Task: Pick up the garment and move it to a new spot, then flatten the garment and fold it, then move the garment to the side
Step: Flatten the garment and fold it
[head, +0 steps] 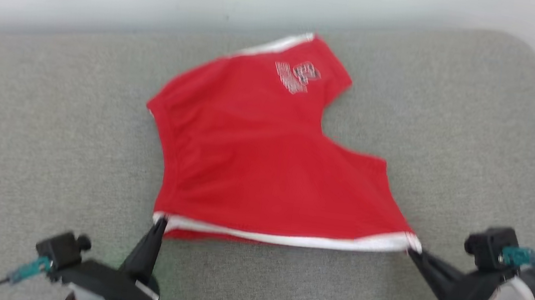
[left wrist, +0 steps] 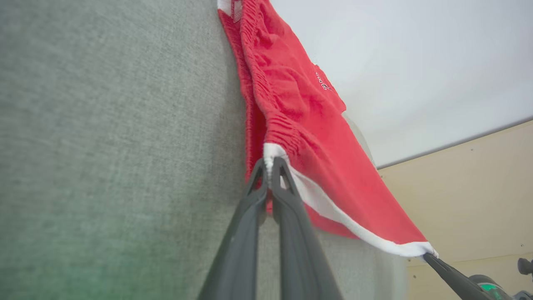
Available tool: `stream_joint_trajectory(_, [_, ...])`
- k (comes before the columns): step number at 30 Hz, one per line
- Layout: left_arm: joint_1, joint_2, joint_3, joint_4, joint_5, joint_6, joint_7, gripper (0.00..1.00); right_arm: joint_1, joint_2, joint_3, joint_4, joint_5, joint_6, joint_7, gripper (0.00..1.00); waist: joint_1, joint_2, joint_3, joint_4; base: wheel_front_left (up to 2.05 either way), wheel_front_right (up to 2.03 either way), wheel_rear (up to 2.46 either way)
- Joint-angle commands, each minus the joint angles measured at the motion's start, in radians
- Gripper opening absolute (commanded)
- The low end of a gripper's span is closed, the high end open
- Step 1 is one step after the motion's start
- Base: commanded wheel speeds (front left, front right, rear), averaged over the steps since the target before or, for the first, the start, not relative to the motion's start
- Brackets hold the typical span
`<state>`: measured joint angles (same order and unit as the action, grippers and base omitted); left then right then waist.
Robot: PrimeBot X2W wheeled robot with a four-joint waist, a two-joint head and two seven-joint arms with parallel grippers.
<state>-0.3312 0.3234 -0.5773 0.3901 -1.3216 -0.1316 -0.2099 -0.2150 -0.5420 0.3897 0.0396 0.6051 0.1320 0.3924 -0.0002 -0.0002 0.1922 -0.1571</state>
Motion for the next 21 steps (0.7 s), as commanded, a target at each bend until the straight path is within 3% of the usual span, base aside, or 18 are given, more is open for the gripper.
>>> stream_joint_trajectory(1, [0.027,0.013,-0.005,0.009,0.001,0.002,-0.007,0.00,0.023,-0.014,0.004,-0.008,0.010,-0.002,0.013,0.00,0.0002,0.0002,-0.040,0.004,0.00,0.00,0.00])
stream_joint_trajectory(9, [0.123,0.062,-0.055,0.009,0.054,0.002,-0.011,0.00,0.163,-0.067,-0.066,-0.051,0.073,-0.002,0.130,0.00,0.0002,0.0002,-0.076,0.007,0.00,0.00,0.00])
stream_joint_trajectory(21, [0.275,0.129,-0.122,-0.069,0.098,0.041,0.003,0.00,0.417,-0.065,-0.233,-0.151,0.099,-0.003,0.283,0.00,0.0002,0.0002,-0.110,0.018,0.00,0.00,0.00])
